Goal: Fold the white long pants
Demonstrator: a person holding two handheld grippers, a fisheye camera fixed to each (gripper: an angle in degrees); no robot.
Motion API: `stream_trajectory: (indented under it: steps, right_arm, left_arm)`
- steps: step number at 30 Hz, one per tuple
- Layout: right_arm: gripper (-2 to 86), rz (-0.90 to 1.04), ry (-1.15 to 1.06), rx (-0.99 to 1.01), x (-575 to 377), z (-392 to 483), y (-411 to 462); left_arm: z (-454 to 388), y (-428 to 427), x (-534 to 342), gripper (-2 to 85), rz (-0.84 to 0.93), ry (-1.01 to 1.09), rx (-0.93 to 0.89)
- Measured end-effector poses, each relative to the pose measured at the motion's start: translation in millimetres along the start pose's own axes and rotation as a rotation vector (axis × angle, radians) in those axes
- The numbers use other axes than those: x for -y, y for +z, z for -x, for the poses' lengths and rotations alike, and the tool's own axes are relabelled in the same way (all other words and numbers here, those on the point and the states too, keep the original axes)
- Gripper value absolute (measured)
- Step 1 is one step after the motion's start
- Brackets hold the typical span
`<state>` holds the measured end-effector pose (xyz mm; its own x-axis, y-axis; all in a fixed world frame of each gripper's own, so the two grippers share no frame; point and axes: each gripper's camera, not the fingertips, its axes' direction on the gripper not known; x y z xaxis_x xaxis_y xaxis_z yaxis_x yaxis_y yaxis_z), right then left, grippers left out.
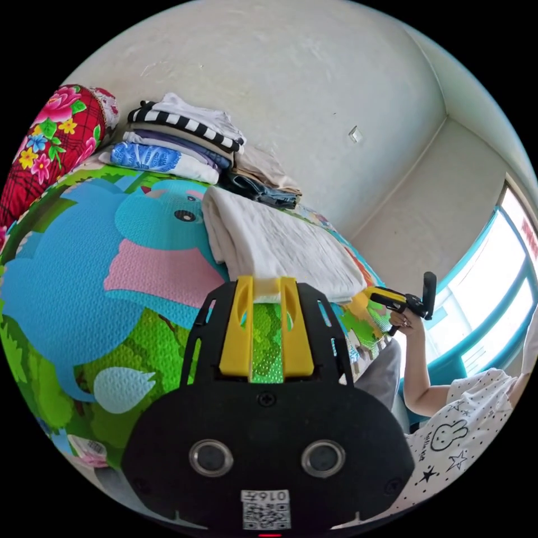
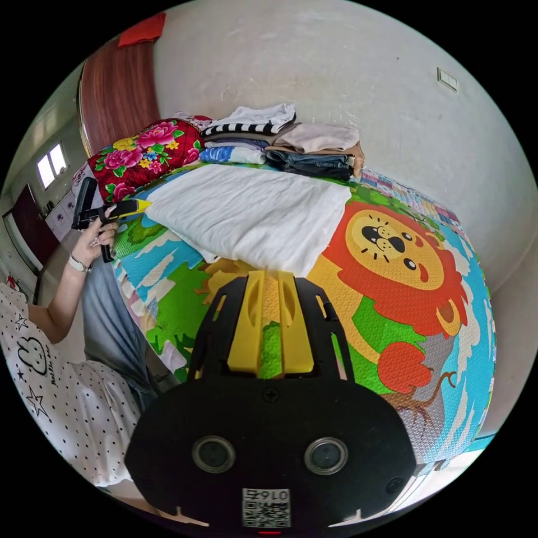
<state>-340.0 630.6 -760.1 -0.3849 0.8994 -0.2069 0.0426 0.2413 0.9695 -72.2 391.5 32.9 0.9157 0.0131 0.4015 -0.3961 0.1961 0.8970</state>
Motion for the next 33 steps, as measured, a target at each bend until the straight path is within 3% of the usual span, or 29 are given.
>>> stream_trajectory:
  steps: [6, 12, 16, 19, 21, 24, 29, 31, 33]
  right_arm:
    - [0.3, -0.06, 0.002, 0.035, 10.5, -0.5, -24.7]
    - [-0.3, -0.112, -0.081, 0.118, 38.8, -3.2, -81.4]
    - [-0.4, 0.115, -0.213, 0.026, 67.6, 11.4, -64.9]
    - [-0.4, -0.014, -0.231, 0.065, 69.5, 19.0, -94.8]
    - [-0.4, 0.086, -0.208, 0.069, 76.3, 17.3, -77.2]
    - [-0.3, 0.211, -0.265, -0.005, 81.1, 43.6, -44.2]
    - [-0.3, 0.32, -0.249, -0.24, 101.8, 72.2, -78.5]
    - [-0.3, 0.202, -0.234, -0.371, 110.1, 82.4, -105.5]
    - [-0.4, 0.073, -0.224, -0.372, 124.5, 95.3, -126.6]
  left_arm:
    - [-17.4, -4.6, 13.8, -0.8, 0.028, 0.092, 0.056]
    - [-15.0, -10.8, 23.0, -0.9, 0.029, 0.088, -0.011]
    - [-12.8, 0.1, 11.8, -0.9, 0.046, 0.057, -0.061]
    - [-12.4, 10.2, -3.3, -0.9, 0.057, 0.066, -0.085]
    - [-8.3, 28.9, -12.9, -0.9, 0.122, 0.043, -0.125]
    - [-18.5, 27.4, -27.2, -0.8, 0.087, 0.065, -0.092]
    - [-33.7, -12.1, -37.1, -0.9, 0.009, 0.039, 0.002]
    - [-49.4, -22.6, -35.4, -0.9, -0.047, 0.07, 0.011]
    - [-76.4, -6.4, -25.3, -0.9, -0.036, 0.126, -0.009]
